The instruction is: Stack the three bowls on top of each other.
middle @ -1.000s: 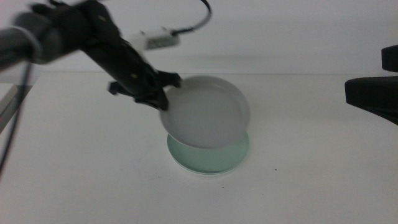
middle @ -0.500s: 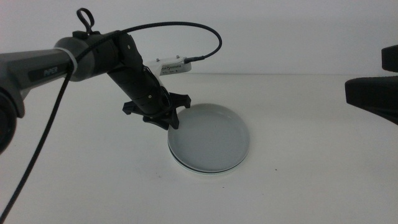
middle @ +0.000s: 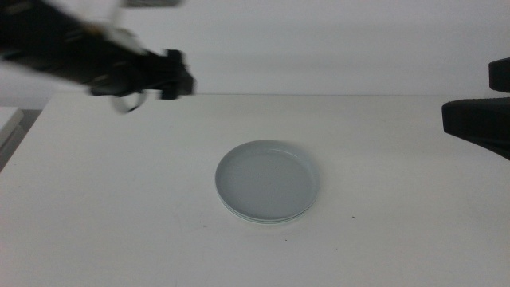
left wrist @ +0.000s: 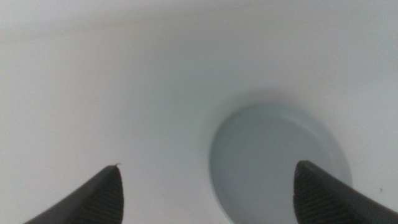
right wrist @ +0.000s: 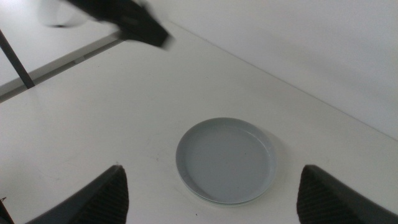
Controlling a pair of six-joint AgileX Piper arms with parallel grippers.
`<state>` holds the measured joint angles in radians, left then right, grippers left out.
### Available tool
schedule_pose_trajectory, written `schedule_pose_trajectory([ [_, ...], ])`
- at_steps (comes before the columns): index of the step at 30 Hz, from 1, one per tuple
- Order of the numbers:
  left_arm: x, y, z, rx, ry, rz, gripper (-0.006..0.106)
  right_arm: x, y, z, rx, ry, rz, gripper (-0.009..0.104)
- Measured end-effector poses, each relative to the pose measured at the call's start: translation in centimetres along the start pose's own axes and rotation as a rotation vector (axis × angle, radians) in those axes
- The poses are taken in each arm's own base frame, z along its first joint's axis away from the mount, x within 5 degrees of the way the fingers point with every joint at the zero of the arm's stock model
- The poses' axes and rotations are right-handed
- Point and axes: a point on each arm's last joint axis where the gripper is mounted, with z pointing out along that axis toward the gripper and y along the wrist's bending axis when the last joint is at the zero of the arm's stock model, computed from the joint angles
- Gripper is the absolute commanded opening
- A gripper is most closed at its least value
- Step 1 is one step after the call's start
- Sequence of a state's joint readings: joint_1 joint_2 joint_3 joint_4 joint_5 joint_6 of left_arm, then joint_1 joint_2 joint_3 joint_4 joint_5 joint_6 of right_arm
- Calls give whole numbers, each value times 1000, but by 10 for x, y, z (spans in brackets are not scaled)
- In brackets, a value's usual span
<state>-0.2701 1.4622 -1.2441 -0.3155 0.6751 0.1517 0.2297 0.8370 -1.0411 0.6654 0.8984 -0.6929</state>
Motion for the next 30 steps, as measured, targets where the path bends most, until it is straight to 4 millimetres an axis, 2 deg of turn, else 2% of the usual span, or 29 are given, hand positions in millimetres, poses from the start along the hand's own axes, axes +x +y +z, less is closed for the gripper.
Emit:
schedule_pose_trajectory([
  [3,32,-4,-58,-28,-188,29,94,0,0,0,0,0,0,89],
  [5,50,-5,-87,-40,-265,45,94,0,0,0,0,0,0,89],
  [7,63,-4,-105,-54,-296,52,94,0,0,0,0,0,0,89],
  [9,68,-3,-115,-66,-309,56,94,0,0,0,0,0,0,89],
  [16,75,-5,-126,-49,-305,34,94,0,0,0,0,0,0,89],
  [25,77,-7,-128,-34,-295,23,94,0,0,0,3,0,-2,89],
  [28,77,-7,-128,-34,-295,23,94,2,-7,1,82,-27,39,89],
  [30,77,-7,-128,-34,-294,23,94,6,-18,-1,213,-79,113,89],
])
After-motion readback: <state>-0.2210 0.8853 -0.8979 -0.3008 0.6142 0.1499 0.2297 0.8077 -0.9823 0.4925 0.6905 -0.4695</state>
